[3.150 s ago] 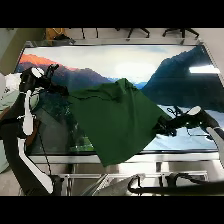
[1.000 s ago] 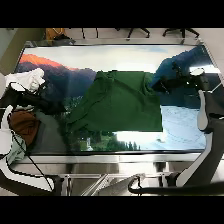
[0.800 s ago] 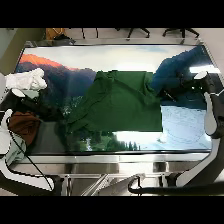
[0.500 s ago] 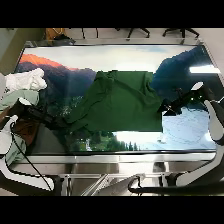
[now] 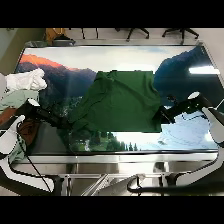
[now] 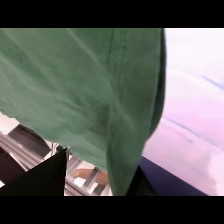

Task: Fold the shirts.

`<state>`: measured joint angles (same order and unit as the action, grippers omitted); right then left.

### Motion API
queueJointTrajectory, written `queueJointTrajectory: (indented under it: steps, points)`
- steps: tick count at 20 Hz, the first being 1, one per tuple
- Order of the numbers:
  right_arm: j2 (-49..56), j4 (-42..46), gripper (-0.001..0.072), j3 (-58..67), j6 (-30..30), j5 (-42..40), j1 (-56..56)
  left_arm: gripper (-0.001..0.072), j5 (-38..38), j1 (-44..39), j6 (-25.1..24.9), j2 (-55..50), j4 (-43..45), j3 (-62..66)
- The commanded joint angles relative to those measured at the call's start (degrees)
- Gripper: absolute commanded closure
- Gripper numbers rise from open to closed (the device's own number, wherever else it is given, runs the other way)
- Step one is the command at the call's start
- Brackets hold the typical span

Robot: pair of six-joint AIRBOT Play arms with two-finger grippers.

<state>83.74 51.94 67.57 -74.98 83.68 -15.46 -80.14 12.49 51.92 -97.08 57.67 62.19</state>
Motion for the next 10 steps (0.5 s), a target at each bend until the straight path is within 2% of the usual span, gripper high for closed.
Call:
queueJointTrajectory:
  steps: [1, 3, 8, 10]
  points:
    - [-1.73, 9.35, 0.0353, -3.48, 1.46, -0.39, 0.33, 0.0596, -0.39, 0.44, -0.04, 0.04, -0.24, 0.02]
    - [-2.97, 9.33, 0.0350, -5.57, 1.53, -1.55, 0.31, 0.0690, -0.35, 0.57, -0.37, 0.04, -0.24, 0.02]
    - [-6.49, 8.09, 0.0356, -8.28, 2.38, -0.96, 0.33, 0.0690, 0.70, 0.52, -0.31, 0.07, -0.48, 0.02]
    - [-7.56, 2.99, 0.0690, -8.26, 3.93, -0.85, 0.33, 0.0690, 0.68, 0.55, -0.22, 0.11, -3.37, 0.17]
